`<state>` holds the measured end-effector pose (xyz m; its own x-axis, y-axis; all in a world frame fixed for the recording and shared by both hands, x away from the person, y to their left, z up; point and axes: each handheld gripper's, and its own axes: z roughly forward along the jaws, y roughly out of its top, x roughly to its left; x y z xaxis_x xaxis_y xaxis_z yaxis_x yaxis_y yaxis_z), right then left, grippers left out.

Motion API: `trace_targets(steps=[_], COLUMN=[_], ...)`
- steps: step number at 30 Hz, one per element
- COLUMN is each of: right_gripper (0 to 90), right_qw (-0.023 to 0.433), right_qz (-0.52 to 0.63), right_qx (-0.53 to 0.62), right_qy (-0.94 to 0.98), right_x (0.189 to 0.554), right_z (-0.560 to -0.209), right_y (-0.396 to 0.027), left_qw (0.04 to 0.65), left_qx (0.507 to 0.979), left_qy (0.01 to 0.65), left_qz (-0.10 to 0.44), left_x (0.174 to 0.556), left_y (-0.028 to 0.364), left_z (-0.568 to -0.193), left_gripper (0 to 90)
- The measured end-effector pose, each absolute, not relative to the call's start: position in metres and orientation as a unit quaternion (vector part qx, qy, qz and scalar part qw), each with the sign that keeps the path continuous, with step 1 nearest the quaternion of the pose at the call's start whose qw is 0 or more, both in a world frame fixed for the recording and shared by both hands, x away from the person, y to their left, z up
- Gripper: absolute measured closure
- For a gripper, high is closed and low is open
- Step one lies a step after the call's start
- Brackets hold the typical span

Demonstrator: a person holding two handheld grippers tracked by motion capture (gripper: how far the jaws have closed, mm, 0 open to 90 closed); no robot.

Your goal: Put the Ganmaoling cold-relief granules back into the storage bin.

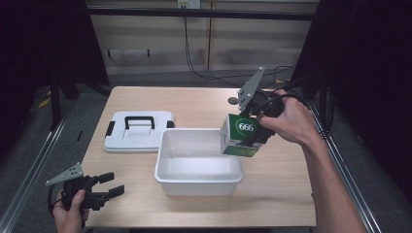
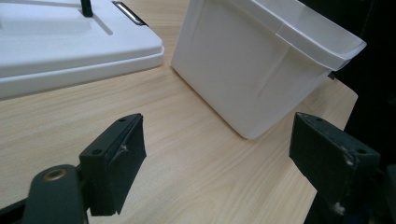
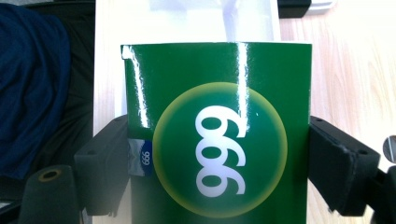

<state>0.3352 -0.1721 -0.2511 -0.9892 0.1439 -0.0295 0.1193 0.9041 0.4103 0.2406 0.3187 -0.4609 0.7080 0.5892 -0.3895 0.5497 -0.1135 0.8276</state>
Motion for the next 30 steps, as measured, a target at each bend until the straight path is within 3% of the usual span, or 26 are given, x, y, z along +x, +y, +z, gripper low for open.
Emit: trace_targets(steps=[11,30], right_gripper=[16.2,16.1], right_qw=[0.027,0.015], right_qz=[0.202,0.150], right_qx=[0.058,0.043], right_qy=[0.977,0.988], right_x=[0.339,0.350], right_z=[-0.250,-0.277], right_y=[-0.152,-0.120], left_qw=[0.544,0.544], left_qx=[0.746,0.747], left_qy=[0.383,0.382], left_qz=[0.017,0.016], left_x=[0.240,0.241], left_y=[0.318,0.318], left_z=[-0.461,-0.461], left_gripper=[18.5,18.4])
